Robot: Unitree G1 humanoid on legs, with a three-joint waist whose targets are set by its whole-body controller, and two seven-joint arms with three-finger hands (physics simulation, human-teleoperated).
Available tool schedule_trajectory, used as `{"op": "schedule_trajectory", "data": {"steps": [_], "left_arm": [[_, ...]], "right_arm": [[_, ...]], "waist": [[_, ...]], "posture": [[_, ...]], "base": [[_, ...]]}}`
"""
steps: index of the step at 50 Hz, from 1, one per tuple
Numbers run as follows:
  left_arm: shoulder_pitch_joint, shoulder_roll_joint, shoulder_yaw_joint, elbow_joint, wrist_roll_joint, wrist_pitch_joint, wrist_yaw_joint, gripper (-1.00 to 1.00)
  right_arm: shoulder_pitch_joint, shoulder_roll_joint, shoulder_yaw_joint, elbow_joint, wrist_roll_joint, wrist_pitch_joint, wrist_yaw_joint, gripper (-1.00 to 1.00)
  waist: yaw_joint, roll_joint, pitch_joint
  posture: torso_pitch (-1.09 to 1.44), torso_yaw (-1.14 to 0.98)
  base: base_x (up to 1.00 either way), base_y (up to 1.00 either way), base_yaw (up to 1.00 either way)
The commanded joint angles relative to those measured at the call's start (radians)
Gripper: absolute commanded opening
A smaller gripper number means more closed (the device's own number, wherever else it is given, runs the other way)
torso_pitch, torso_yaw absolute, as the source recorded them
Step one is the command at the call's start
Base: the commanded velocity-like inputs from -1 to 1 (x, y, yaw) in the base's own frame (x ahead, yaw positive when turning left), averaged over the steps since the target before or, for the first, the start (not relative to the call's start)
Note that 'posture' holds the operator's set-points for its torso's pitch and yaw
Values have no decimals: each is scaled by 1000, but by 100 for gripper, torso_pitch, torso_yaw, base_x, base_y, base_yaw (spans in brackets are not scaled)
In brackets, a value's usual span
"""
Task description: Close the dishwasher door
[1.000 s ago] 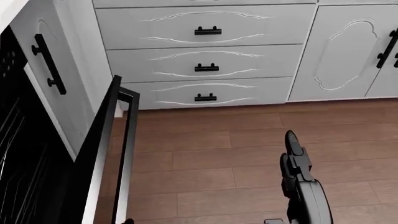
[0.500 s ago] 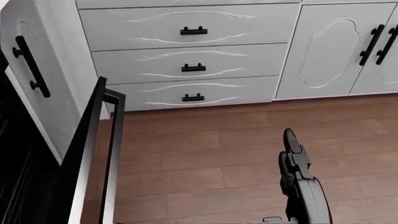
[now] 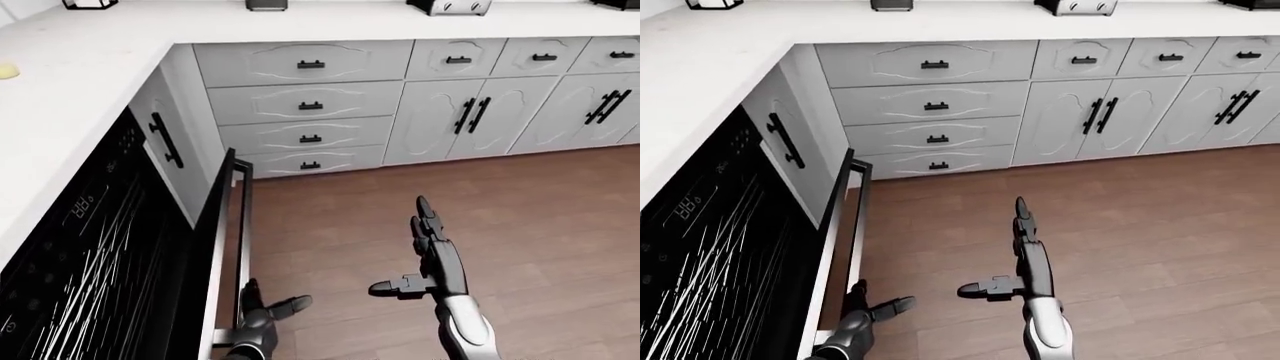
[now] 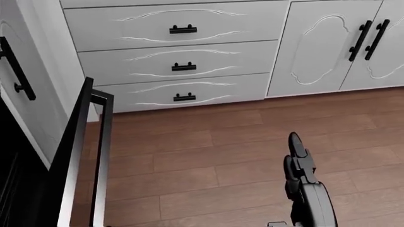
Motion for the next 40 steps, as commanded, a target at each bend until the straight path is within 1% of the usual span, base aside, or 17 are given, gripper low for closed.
{"op": "schedule_trajectory", "data": {"steps": [1,3,9,10,15,17,21,40], "left_arm": [[-10,55,23,-33,-14,-43,97,100],[-10,56,23,-33,-12,-50,113,100],[-13,62,32,-33,-23,-56,123,100],[-12,62,27,-33,-17,-60,138,100],[-10,63,29,-34,-20,-67,144,100],[-11,64,25,-33,-10,-69,179,100],[-13,66,30,-34,-14,-72,177,100],[-19,81,41,-34,-24,-90,237,100]], "right_arm": [[-15,-2,-2,-43,2,-30,-1,100],[-14,-2,-2,-43,2,-31,-2,100],[-16,-2,1,-49,1,-25,-1,100],[-16,-2,1,-49,0,-24,-1,100],[-21,-2,2,-48,-1,-21,-2,100],[-21,-2,2,-54,-1,-16,-1,100],[-20,-2,2,-54,-1,-17,-1,100],[-18,-2,0,-47,-1,-26,-4,100]], "waist": [[14,7,-16],[13,7,-15],[11,6,-15],[11,6,-15],[10,6,-14],[10,7,-14],[10,7,-14],[11,13,-12]], "posture": [[0,0],[0,0],[0,0],[0,0],[0,0],[0,0],[0,0],[0,0]], "base": [[0,0,0],[0,0,0],[0,0,0],[0,0,0],[0,0,0],[0,0,0],[0,0,0],[0,0,0]]}}
